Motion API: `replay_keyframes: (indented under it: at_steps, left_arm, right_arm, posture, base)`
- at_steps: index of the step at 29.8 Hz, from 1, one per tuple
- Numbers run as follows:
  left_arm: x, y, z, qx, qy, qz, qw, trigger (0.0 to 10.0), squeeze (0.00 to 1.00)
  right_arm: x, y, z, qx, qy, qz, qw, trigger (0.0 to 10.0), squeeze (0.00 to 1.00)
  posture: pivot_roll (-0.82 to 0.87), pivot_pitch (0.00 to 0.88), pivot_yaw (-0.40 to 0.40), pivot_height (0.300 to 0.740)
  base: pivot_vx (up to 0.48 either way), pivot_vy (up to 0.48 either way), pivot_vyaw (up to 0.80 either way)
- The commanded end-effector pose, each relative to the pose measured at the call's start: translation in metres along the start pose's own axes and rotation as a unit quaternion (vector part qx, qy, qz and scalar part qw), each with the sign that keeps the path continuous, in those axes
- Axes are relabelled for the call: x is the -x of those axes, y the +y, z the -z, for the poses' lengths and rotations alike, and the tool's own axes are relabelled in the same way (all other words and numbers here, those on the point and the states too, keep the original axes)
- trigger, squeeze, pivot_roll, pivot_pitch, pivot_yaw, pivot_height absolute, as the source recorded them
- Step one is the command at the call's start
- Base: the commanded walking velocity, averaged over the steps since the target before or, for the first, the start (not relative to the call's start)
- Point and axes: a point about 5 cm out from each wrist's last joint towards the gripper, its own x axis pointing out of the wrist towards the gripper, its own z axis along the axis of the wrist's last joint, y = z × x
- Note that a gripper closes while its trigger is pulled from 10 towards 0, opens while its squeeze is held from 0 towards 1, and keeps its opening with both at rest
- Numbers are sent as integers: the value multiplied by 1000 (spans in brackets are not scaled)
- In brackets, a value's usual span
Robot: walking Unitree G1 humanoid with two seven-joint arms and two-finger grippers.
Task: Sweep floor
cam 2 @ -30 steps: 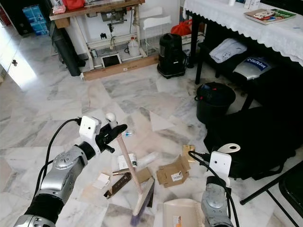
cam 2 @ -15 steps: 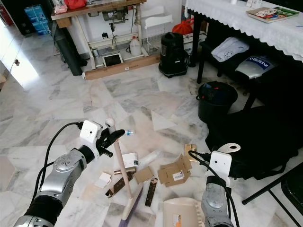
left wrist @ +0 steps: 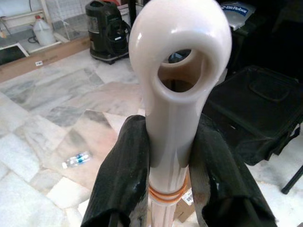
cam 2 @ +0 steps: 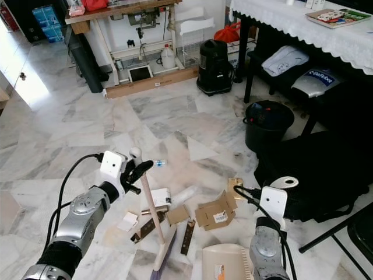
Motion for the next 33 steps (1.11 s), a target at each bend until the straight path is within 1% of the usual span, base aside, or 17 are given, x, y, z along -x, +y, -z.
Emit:
replay_keyframes:
  at_steps: [1,4,12,13,17,18,26,27,33]
  left_arm:
    - [-1,3,-5,12,-7,6,1000,10000,0]
    - [0,1,-2,14,0,21,1000,10000,0]
    - [-1,-1,-1,19,4,33,999,10000,0]
    - [-1,-3,-1,22,7,43,999,10000,0]
    - [-1,-6,0,27,14,61,998,10000,0]
    - [0,-7,1,30,22,73,997,10000,0]
    - [2,-9,2,41,28,95,994,10000,0]
    - [2,-9,1,43,30,104,993,10000,0]
    - [3,-10,-2,48,31,114,992,10000,0]
  right_arm:
    - [-1,-2,1,4,2,8,1000,10000,0]
    - [-2,-9,1,11,1,24,1000,10000,0]
    - [-3,-14,1,24,-1,45,999,10000,0]
    - [-2,-16,2,22,0,53,998,10000,0]
    - [0,-14,3,22,2,53,998,10000,0]
    - [1,-12,4,22,4,52,998,10000,0]
    - [2,-9,5,21,7,51,998,10000,0]
    - [3,-7,6,21,10,49,999,10000,0]
    - [3,-6,6,20,12,46,999,10000,0]
  posture:
    - [-97,8,116,740]
    - [-98,7,116,740]
    - [-97,6,117,740]
    - [-93,7,118,740]
    - [-93,7,118,740]
    - [-90,9,119,740]
    - [-85,10,123,740]
    - [-83,10,124,740]
    - [-80,10,125,740]
  base:
    - [0,0,0]
    - [0,0,0]
    - [0,0,0]
    - [0,0,0]
    - [0,0,0]
    - [0,0,0]
    - [0,0,0]
    - [0,0,0]
    - [0,0,0]
